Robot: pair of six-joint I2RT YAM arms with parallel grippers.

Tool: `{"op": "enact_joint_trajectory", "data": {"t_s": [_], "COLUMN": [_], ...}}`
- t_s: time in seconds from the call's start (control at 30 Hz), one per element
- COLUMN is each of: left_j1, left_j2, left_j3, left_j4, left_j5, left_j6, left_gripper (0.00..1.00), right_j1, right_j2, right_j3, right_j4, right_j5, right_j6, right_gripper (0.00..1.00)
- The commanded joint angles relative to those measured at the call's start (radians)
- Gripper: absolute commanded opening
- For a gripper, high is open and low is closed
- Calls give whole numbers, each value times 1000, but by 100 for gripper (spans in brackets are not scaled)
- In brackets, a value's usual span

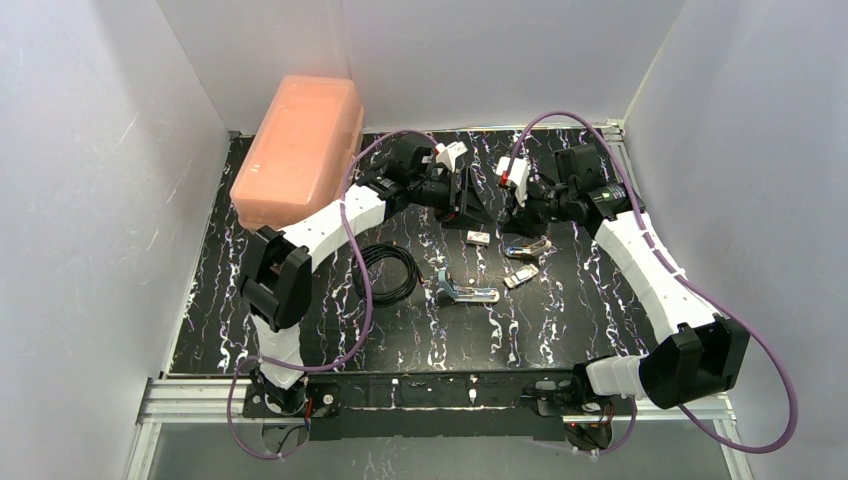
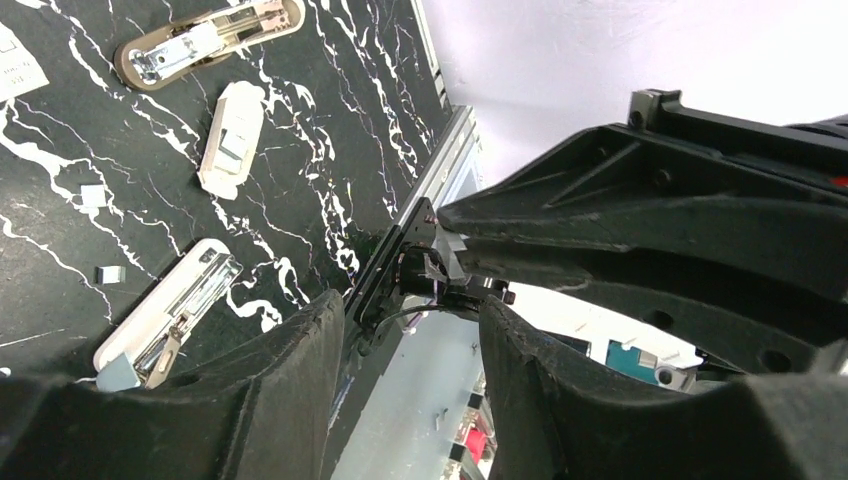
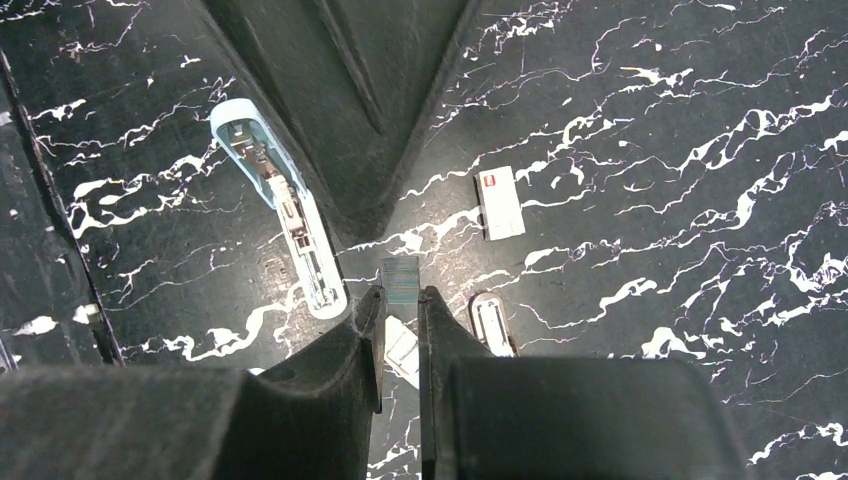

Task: Load the staples into the stapler
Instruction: Pick up the staple from the center of the board.

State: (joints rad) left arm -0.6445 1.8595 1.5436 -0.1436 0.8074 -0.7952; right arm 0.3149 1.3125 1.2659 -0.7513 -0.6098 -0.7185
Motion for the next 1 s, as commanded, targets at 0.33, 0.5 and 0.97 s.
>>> {"op": "enact_joint_trajectory", "data": {"t_s": [0.33, 0.5, 0.97], "left_j1": [-19, -24, -28], "left_j2": [21, 31, 57], "left_j3": [46, 46, 67], "left_j4": [24, 39, 42], "left_j5": [16, 18, 18], "left_j6": [-60, -75, -89], "left_gripper": [43, 43, 32], "right_j1": [13, 22, 52], "right_j2": [-10, -6, 2], "right_j3": [2, -5, -25], "right_j4": [39, 40, 56], "right_j5": [-17, -8, 37], "right_j6": [50, 52, 59], "right_gripper": [17, 17, 17]}}
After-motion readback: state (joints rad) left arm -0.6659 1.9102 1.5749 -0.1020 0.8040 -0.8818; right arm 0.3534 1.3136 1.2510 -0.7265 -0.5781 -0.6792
